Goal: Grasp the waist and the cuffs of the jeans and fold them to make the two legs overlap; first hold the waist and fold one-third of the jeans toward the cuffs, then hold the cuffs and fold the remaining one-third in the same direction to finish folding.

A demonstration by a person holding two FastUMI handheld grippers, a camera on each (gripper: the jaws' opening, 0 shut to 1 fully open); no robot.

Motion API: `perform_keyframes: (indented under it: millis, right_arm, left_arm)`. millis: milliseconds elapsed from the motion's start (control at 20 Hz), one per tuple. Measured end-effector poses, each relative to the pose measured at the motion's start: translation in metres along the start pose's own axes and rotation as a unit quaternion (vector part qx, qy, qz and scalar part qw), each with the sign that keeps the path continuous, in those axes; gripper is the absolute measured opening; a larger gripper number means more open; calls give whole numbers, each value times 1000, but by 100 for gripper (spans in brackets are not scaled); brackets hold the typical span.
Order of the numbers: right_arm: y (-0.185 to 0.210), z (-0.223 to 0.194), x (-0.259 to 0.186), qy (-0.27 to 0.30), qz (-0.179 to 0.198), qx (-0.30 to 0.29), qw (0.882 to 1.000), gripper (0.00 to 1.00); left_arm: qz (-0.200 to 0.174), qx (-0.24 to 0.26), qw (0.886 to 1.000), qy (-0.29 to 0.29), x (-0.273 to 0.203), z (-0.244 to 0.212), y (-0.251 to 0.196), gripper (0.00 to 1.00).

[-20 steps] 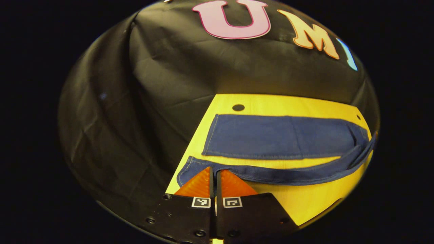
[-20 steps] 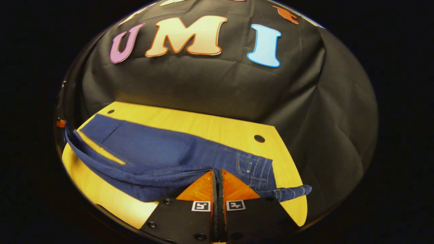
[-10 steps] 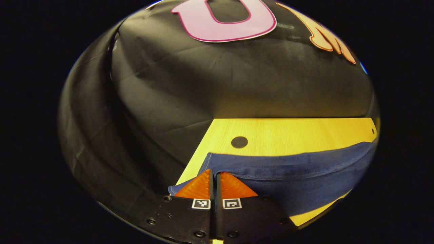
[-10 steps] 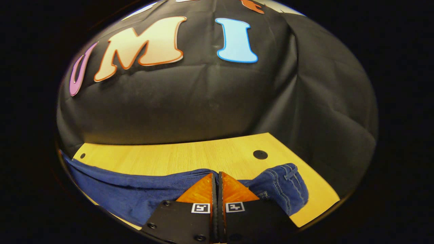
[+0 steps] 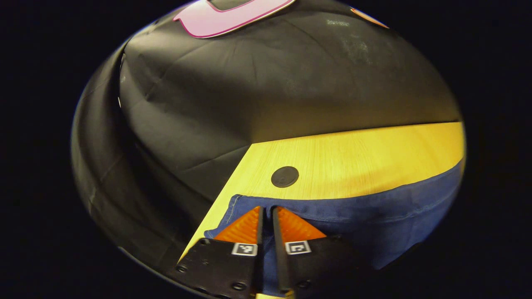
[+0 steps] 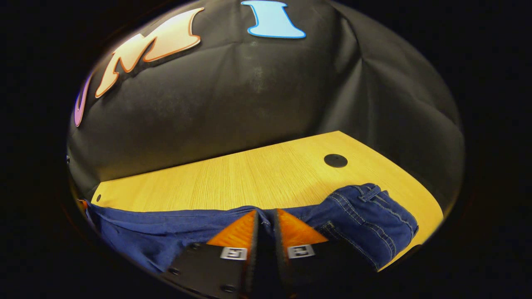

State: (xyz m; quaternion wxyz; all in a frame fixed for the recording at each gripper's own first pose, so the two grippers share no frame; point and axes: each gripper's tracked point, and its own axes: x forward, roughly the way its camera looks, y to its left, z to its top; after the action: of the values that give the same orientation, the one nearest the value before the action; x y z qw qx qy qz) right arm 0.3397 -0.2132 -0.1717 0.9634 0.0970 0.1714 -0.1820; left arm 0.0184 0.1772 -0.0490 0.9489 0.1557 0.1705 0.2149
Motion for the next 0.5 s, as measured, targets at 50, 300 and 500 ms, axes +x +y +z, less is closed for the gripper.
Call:
perform_keyframes:
  millis: [50, 300, 500]
  right_arm:
    - [1, 4, -4, 0, 9, 14, 1000, 67]
    - [-49, 34, -42, -7, -5, 12, 1000, 97]
    - [-121, 41, -73, 6, -46, 9, 999, 93]
  left_arm:
    - [-14, -15, 1000, 0, -3, 0, -5, 46]
    - [-53, -69, 995, -47, -42, 21, -20, 96]
    - [-81, -75, 992, -57, -95, 17, -42, 96]
